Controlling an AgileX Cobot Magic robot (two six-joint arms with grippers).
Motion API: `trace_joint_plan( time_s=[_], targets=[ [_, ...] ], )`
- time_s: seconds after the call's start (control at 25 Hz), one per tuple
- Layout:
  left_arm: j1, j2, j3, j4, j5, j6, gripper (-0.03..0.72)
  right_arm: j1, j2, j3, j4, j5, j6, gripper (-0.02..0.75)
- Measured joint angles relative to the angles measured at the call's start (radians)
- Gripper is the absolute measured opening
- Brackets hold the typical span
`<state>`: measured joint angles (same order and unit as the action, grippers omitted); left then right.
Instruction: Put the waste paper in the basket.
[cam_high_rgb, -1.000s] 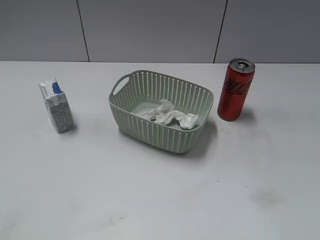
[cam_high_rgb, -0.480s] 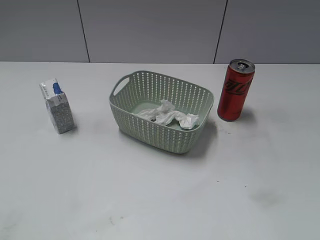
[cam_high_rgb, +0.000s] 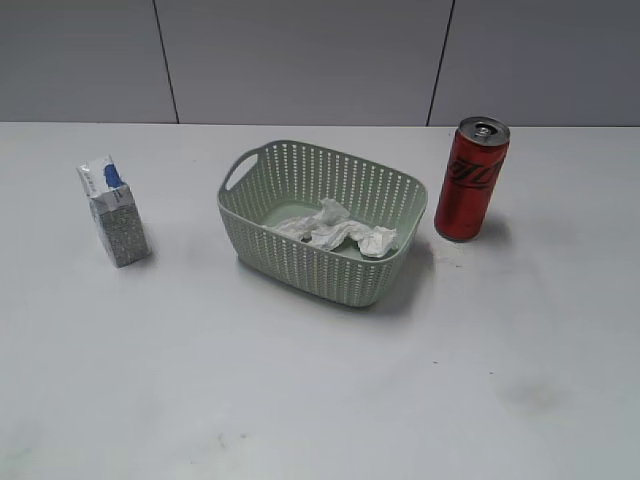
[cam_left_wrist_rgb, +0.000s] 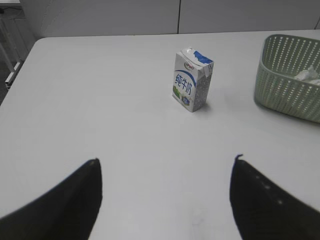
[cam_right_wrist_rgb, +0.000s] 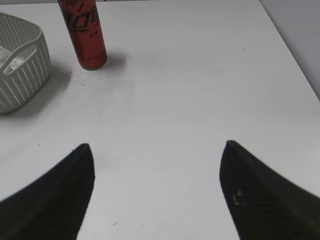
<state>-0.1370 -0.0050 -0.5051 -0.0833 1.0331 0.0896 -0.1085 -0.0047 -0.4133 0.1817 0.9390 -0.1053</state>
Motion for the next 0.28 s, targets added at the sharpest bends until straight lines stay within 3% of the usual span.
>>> trace_joint_plan(
  time_s=[0.28],
  targets=[
    [0.0, 0.0, 0.0, 0.0, 0.0, 0.0, 0.591, 0.0, 0.0, 0.0, 0.0, 0.0, 0.0, 0.589]
  ],
)
